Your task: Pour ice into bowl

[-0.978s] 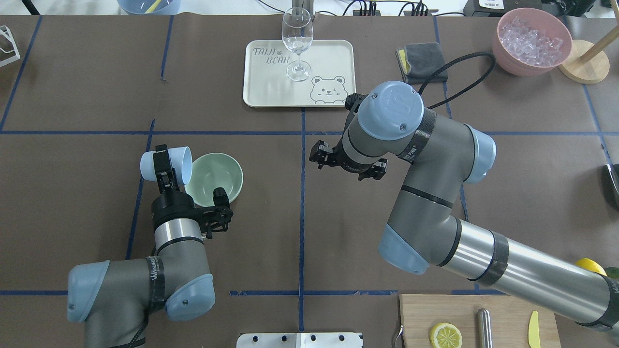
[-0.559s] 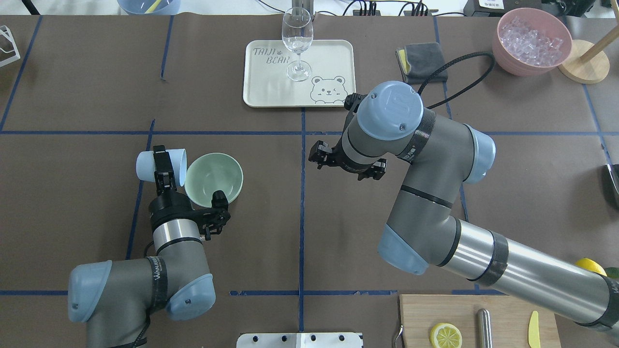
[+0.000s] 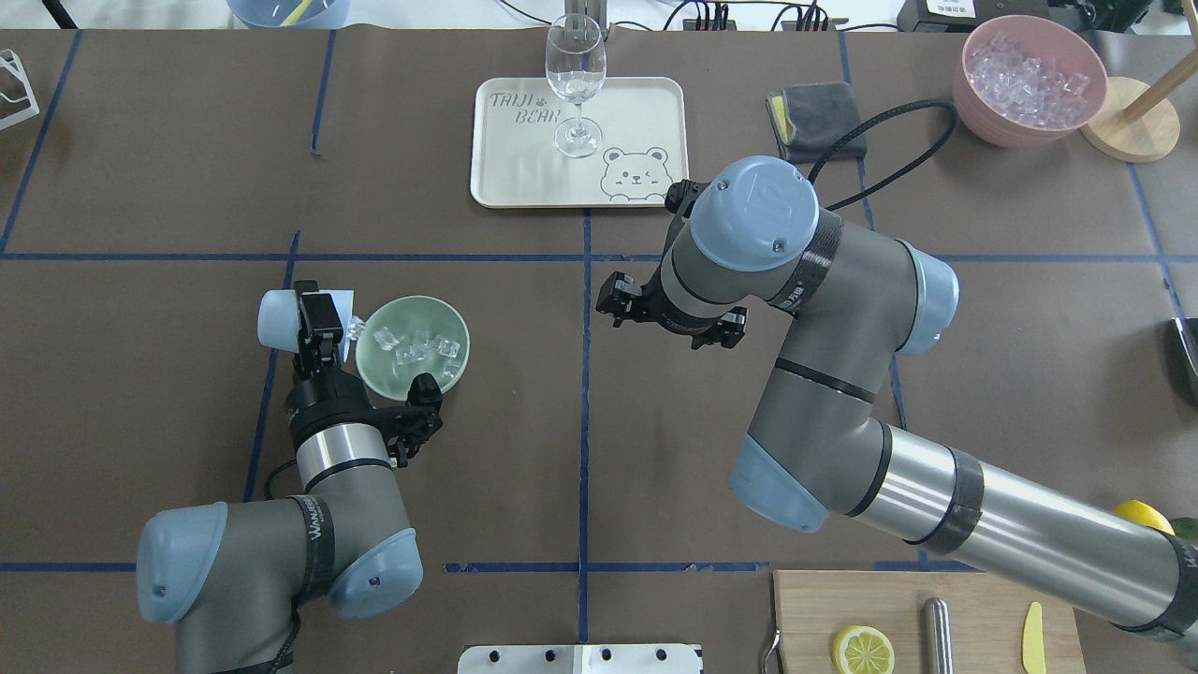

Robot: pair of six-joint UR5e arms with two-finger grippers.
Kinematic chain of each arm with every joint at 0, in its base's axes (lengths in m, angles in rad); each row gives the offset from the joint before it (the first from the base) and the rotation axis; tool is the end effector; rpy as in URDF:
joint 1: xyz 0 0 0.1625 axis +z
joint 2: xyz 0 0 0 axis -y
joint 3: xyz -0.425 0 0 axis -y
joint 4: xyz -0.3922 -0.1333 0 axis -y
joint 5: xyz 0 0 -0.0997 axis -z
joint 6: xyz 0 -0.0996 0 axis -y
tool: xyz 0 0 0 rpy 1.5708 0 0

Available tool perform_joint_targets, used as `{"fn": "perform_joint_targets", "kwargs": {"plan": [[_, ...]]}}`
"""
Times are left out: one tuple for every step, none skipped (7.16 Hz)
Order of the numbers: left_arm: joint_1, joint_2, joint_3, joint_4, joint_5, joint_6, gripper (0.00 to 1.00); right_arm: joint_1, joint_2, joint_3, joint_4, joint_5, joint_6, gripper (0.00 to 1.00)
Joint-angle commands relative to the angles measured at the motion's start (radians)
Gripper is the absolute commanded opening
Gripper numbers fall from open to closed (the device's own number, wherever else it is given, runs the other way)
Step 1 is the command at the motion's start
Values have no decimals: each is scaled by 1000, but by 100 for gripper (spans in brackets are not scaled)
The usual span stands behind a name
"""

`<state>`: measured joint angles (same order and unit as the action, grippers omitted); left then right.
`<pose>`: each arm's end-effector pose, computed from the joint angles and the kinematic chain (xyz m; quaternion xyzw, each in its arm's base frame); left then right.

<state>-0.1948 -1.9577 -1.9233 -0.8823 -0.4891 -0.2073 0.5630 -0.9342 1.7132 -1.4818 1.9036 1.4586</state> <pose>0.4988 -0.3239 0.3335 0.3815 -0.3461 0.4618 0.7220 -0.5111 -0.4417 0.2135 -0.0044 -0.4411 0.1321 0.8877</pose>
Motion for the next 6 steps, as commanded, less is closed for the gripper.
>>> {"fn": "perform_joint_targets", "kwargs": {"plan": [[0,-3,3,14,0,3,0,0,0,0,0,0,-1,100],[0,-4,3,14,0,3,0,0,0,0,0,0,-1,100],[0,-4,3,14,0,2,0,0,0,0,0,0,-1,100],[0,-9,3,14,-3,2,0,0,0,0,0,0,-1,100],[-2,-13,1,13,-3,0,0,0,0,0,0,0,-1,100],[-2,-13,-6,11,-5,-10,0,0,2,2,0,0,0,100]]}}
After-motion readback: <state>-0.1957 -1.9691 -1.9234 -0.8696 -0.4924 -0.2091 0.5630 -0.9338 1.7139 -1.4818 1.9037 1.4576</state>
